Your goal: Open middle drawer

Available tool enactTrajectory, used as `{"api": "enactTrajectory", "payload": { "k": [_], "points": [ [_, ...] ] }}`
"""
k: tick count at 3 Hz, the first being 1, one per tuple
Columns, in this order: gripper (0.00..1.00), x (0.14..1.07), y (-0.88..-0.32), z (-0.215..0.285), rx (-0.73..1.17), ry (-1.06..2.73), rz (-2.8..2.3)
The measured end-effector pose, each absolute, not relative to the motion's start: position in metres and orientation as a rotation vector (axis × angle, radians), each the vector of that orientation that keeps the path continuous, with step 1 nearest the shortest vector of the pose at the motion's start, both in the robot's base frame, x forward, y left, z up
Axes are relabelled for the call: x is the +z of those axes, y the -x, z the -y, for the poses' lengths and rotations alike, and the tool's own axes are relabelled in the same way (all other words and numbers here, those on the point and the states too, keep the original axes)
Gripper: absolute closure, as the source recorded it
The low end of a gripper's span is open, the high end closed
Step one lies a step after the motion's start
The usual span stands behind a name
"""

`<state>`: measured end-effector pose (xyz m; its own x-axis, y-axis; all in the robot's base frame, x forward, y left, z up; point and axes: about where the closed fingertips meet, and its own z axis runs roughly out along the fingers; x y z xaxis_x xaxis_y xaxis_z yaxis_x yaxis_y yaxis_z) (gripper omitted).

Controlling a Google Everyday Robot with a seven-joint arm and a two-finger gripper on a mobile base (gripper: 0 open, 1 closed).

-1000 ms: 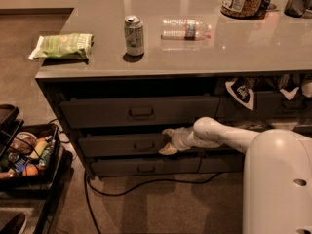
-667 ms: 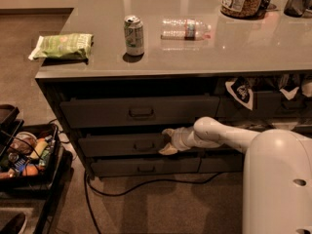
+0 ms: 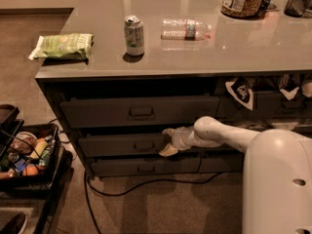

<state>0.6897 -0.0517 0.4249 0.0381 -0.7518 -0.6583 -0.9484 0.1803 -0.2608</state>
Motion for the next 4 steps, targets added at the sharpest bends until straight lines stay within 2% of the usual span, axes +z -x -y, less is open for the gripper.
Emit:
{"api": "enactTrajectory", "payload": {
  "k": [2,4],
  "points": [
    [0.25,0.416,-0.680,0.050,0.372,1.597,-1.755],
    [0.13,0.414,-0.699,0.052,0.266,1.548,-1.662]
  ]
}}
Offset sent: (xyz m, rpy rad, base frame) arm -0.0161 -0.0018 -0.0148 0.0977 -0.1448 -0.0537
